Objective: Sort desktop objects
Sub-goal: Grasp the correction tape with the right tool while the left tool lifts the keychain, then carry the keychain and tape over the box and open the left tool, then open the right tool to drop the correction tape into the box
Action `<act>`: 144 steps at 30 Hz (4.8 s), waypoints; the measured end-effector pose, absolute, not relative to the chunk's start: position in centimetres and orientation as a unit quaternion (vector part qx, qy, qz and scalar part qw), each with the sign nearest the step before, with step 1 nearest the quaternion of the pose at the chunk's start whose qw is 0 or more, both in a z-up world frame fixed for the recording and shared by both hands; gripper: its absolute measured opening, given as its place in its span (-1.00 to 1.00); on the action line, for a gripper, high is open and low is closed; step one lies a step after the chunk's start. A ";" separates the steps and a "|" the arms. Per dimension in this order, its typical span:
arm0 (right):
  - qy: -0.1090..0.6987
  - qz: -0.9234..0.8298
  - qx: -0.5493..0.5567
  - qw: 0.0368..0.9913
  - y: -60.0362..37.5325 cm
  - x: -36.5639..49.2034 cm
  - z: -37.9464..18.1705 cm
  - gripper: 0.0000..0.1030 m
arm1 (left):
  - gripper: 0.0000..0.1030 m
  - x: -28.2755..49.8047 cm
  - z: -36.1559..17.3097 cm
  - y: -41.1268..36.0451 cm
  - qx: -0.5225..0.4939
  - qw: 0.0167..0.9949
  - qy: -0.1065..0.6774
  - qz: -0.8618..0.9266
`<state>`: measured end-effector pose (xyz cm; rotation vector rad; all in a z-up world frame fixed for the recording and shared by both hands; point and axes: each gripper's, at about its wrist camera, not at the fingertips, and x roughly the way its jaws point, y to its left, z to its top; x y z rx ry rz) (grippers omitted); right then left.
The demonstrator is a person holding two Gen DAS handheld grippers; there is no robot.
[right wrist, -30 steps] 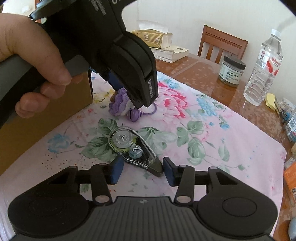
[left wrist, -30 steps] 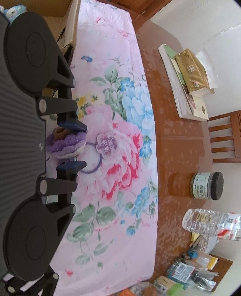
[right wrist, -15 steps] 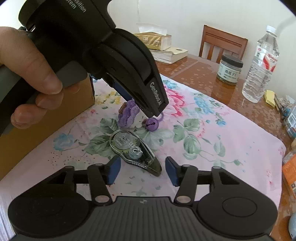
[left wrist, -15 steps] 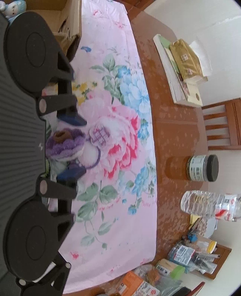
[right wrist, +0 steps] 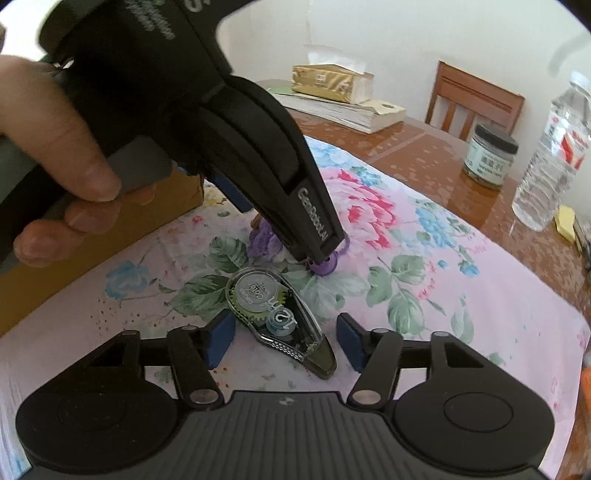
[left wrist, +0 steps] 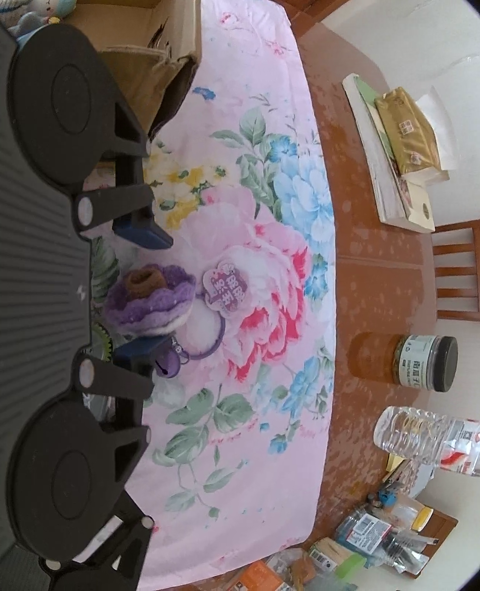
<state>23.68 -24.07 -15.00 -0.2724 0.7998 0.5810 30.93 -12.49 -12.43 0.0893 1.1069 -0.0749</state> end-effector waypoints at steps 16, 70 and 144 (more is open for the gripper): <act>0.368 0.311 -0.175 0.859 -22.6 23.1 -14.7 0.17 | -0.14 31.5 -12.8 -12.1 0.028 0.852 0.521 -0.029; 0.351 0.387 -0.241 0.818 -25.4 17.7 -2.0 -0.17 | -0.29 17.5 4.7 -9.2 0.094 0.866 0.450 -0.199; 0.409 0.331 -0.182 0.830 -5.9 17.5 -1.2 1.00 | 0.93 8.4 1.0 9.8 0.092 0.907 0.411 -0.015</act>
